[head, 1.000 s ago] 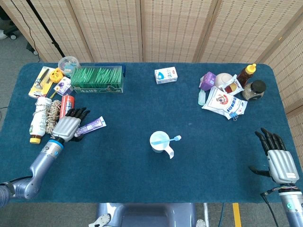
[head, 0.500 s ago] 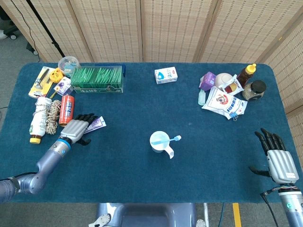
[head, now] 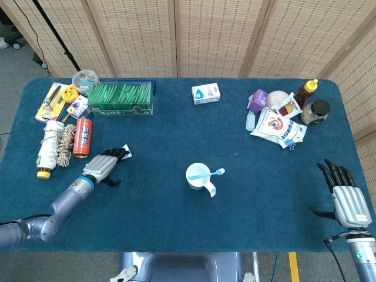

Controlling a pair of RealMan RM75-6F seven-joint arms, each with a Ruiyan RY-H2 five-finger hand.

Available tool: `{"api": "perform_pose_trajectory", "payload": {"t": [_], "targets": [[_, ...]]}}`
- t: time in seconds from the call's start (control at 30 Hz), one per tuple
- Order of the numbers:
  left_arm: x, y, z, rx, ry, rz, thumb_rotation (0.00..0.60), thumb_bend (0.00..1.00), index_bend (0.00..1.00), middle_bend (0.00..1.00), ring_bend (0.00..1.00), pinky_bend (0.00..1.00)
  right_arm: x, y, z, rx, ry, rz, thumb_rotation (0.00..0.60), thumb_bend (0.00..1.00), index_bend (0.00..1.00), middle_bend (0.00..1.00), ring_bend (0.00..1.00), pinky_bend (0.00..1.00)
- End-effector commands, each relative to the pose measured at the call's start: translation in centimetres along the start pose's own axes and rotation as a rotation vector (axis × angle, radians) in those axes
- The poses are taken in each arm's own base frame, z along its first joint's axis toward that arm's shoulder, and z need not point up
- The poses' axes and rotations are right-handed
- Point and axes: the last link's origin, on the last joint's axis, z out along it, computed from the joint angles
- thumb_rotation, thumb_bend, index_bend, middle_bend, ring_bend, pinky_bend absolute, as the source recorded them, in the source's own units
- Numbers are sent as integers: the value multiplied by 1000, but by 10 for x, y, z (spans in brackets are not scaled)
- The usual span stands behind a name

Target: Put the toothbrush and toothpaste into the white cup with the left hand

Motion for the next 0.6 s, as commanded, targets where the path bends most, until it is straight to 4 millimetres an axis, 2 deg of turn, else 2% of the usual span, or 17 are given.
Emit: {"api": "perform_pose_trajectory", "payload": {"t": [0.03,0.37,0.5,0.6], "targets": [[-5,5,-4,-20,-26,-9,600,304,0,0,0,53,0,0,0,-1,1,2,600,0,0,0,0,0],[-11,30,-22,-132,-65,-11,600,304,0,0,0,54,2,2,0,-3,3,7,600,0,0,0,0,0],[-13,35,-30,-162,-80,12,600,304,0,0,0,55,2,1,0,-2,2,7,600,0,0,0,0,0],[-5,33,-33,-170,-22,35,600,304,0,0,0,56,2,1,0,-2,1,7,600,0,0,0,0,0]]}}
